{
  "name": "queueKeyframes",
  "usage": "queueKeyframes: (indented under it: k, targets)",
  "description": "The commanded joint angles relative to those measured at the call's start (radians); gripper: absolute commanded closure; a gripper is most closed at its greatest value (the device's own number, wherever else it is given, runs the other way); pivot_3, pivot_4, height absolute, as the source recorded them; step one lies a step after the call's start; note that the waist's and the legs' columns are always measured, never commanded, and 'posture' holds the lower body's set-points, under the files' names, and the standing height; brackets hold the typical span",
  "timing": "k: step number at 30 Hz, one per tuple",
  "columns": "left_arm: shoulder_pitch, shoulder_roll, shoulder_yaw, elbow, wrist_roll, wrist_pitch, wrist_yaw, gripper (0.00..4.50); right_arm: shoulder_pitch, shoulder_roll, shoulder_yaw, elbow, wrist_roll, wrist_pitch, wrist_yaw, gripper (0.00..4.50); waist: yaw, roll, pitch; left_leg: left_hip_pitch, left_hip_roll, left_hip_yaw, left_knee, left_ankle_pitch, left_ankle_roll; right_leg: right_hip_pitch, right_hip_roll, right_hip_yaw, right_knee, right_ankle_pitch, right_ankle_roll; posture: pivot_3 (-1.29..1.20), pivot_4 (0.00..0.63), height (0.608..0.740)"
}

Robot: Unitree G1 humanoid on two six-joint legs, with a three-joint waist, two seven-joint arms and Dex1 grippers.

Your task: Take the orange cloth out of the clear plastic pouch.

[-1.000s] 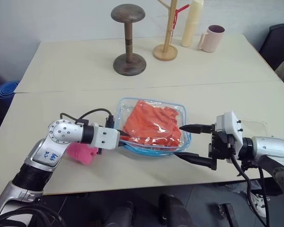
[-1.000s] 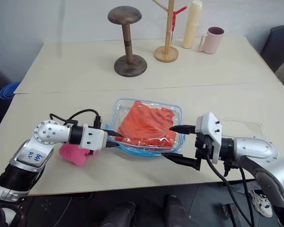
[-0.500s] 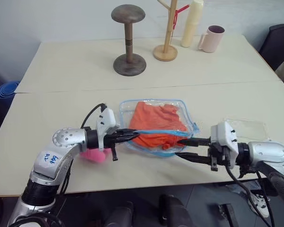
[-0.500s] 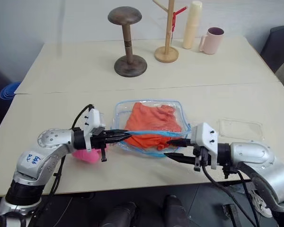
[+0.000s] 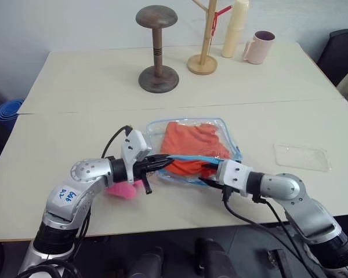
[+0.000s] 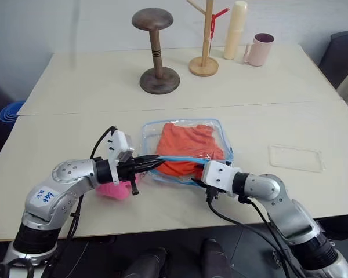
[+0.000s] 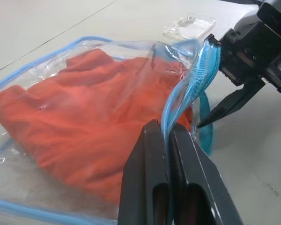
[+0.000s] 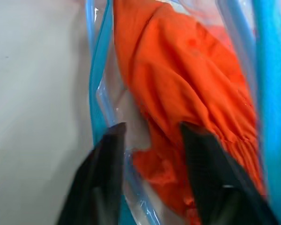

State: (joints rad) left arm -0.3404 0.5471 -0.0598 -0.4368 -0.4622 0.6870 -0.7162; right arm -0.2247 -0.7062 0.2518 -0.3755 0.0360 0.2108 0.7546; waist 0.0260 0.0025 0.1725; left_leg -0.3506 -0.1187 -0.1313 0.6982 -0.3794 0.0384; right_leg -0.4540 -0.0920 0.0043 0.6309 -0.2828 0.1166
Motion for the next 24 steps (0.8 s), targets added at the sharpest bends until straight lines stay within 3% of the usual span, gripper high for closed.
queueKeyframes:
  k: [1,4,15,18,24]
  targets:
    - [-0.016,-0.004,-0.007,-0.048,-0.006,-0.003,0.011,4.5,-0.012,0.033,-0.008,0.019,-0.09,-0.064,-0.079,1.17,0.0,0.0,0.0,0.0,0.0,0.0,0.0,0.0,0.0,0.0,0.0,0.0,0.0,0.0,0.0,0.0,0.15,0.74]
    - [-0.022,-0.008,-0.013,-0.047,-0.006,-0.002,0.017,4.5,-0.018,0.044,-0.001,0.033,-0.148,-0.108,-0.103,0.12,-0.001,0.0,0.0,0.0,0.0,0.0,0.0,0.0,0.0,0.0,0.0,0.0,0.001,0.0,0.0,0.0,0.15,0.74]
    - [-0.077,-0.014,-0.007,0.017,0.013,-0.029,0.03,4.5,0.038,-0.006,-0.083,-0.023,-0.139,-0.252,-0.058,0.12,0.0,0.0,0.0,0.0,0.0,0.0,0.0,0.0,0.0,0.0,0.0,0.0,0.0,0.0,0.0,0.0,0.15,0.74]
    - [-0.085,-0.018,-0.008,0.025,0.016,-0.035,0.028,4.5,0.029,0.018,-0.099,-0.006,-0.174,-0.279,-0.109,0.12,-0.001,0.0,0.0,0.0,0.0,0.0,0.0,0.0,0.0,0.0,0.0,0.0,0.0,0.0,0.0,0.0,0.15,0.74]
    - [-0.087,-0.03,-0.028,0.019,0.018,-0.043,0.023,4.5,-0.019,0.054,-0.027,0.099,-0.288,-0.305,-0.143,0.12,-0.004,0.0,0.0,0.0,0.0,0.002,0.0,0.0,0.0,-0.002,0.001,0.001,0.003,0.0,0.0,0.0,0.15,0.74]
